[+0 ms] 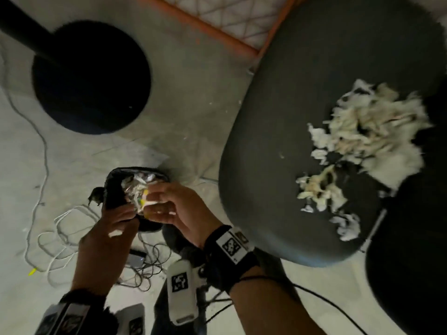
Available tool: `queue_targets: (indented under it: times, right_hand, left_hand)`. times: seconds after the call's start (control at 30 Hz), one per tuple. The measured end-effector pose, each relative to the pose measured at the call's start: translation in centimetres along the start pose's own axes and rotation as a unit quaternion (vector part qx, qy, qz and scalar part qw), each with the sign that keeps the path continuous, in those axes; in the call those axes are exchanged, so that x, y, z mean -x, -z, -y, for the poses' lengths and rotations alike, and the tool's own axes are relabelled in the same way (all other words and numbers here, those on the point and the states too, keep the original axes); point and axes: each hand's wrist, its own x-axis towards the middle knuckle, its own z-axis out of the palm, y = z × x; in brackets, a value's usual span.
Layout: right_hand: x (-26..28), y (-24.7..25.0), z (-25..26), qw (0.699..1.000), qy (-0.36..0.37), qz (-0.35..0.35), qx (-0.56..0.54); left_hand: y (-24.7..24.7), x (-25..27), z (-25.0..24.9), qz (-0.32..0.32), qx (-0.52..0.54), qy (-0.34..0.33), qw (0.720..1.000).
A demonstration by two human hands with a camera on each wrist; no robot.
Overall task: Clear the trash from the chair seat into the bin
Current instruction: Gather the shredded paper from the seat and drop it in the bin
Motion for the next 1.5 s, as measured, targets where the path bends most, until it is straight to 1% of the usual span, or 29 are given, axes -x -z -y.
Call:
queue_targets:
  times: [0.03,0.1,0.17,0.23,0.27,0.3,0.33,0.37,0.4,0.43,0.5,0.57,0.6,0.67,0.73,0.8,0.83,0.9,0.97,1.03,1.13,1.17,1.27,1.33,1.4,1.43,1.5]
  right_hand:
    - [2.2,0.8,1.0,1.000,0.016,0.004,0.012]
    - [6.7,3.2,3.1,0.998,0.057,-0.014,0.019]
    - [10.9,6.5,5.0,0.992,0.107,-0.067,0.023]
    - [14.6,10.6,6.2,0.977,0.156,-0.143,0.000]
    - [16.2,12.8,6.6,0.965,0.177,-0.192,-0.022]
    - [17.3,15.0,6.6,0.948,0.197,-0.247,-0.026]
    - [18.1,17.5,6.4,0.925,0.209,-0.317,-0.002]
    - [18.5,20.1,5.9,0.898,0.206,-0.387,0.043]
    - [18.6,22.6,5.3,0.874,0.189,-0.440,0.087]
    - [18.5,24.7,4.8,0.859,0.155,-0.474,0.119]
    - [18.1,28.2,3.8,0.846,0.077,-0.502,0.161]
    - [17.9,30.0,2.8,0.853,-0.002,-0.496,0.160]
    - [17.7,30.4,2.3,0.860,-0.021,-0.487,0.154]
    - [17.0,30.8,1.4,0.866,-0.024,-0.472,0.162]
    - [16.2,30.9,0.7,0.861,-0.016,-0.479,0.171]
    - [15.8,31.1,0.8,0.857,0.002,-0.496,0.139]
    - [15.6,31.1,1.0,0.860,0.022,-0.496,0.120]
    - [14.9,31.2,1.3,0.882,0.060,-0.463,0.063]
    - [14.2,31.3,1.7,0.899,0.075,-0.429,0.033]
    - [13.2,31.4,2.1,0.899,0.087,-0.428,0.035]
    - [12.1,31.3,3.2,0.899,0.122,-0.421,0.020]
    - [12.1,31.1,3.9,0.901,0.133,-0.414,-0.001]
    - [12.8,30.6,6.7,0.910,0.144,-0.380,-0.078]
    - [13.8,30.5,9.0,0.911,0.159,-0.367,-0.103]
    - [15.0,30.5,11.6,0.906,0.197,-0.358,-0.108]
    - [15.5,30.6,13.0,0.903,0.223,-0.352,-0.106]
    - [16.3,31.2,15.6,0.892,0.269,-0.359,-0.061]
  left_hand:
    - [-0.1,0.9,-2.1,0.024,0.003,-0.017,1.000]
    - [-1.1,2.3,-6.3,0.079,0.003,-0.053,0.995]
    - [-3.3,2.9,-10.2,0.137,0.002,-0.097,0.986]
    - [-6.5,2.9,-13.4,0.190,-0.039,-0.137,0.971]
    - [-8.3,2.7,-14.8,0.212,-0.068,-0.153,0.963]
    - [-10.3,2.6,-16.0,0.235,-0.089,-0.168,0.953]
    - [-12.3,2.6,-17.4,0.258,-0.115,-0.185,0.941]
    - [-14.3,2.5,-18.6,0.277,-0.149,-0.211,0.926]
    - [-16.3,2.3,-19.8,0.293,-0.186,-0.235,0.908]
    - [-18.2,2.1,-21.0,0.305,-0.216,-0.246,0.894]
    - [-21.7,1.9,-23.3,0.318,-0.265,-0.227,0.881]
    - [-24.7,1.6,-24.8,0.333,-0.307,-0.188,0.872]
    - [-26.0,1.4,-25.2,0.341,-0.327,-0.170,0.865]
    - [-28.0,1.4,-25.7,0.345,-0.363,-0.141,0.854]
    - [-29.4,1.6,-25.7,0.342,-0.387,-0.126,0.847]
    - [-30.4,2.0,-25.6,0.338,-0.401,-0.138,0.840]
    - [-30.8,2.3,-25.6,0.339,-0.403,-0.150,0.837]
    - [-31.8,2.7,-25.5,0.351,-0.405,-0.176,0.825]
    - [-32.8,2.9,-25.5,0.358,-0.418,-0.203,0.810]
    - [-33.4,2.9,-25.6,0.353,-0.427,-0.233,0.799]
    - [-33.7,2.1,-25.9,0.362,-0.414,-0.280,0.787]
    - [-33.6,1.7,-26.1,0.360,-0.403,-0.290,0.790]
    - [-32.5,0.3,-27.8,0.326,-0.343,-0.296,0.830]
    - [-31.6,-0.6,-29.5,0.311,-0.283,-0.325,0.847]
    - [-30.9,-1.4,-31.6,0.295,-0.232,-0.370,0.850]
    - [-30.7,-1.9,-32.8,0.287,-0.217,-0.382,0.851]
    - [-30.6,-3.0,-35.0,0.280,-0.202,-0.383,0.857]
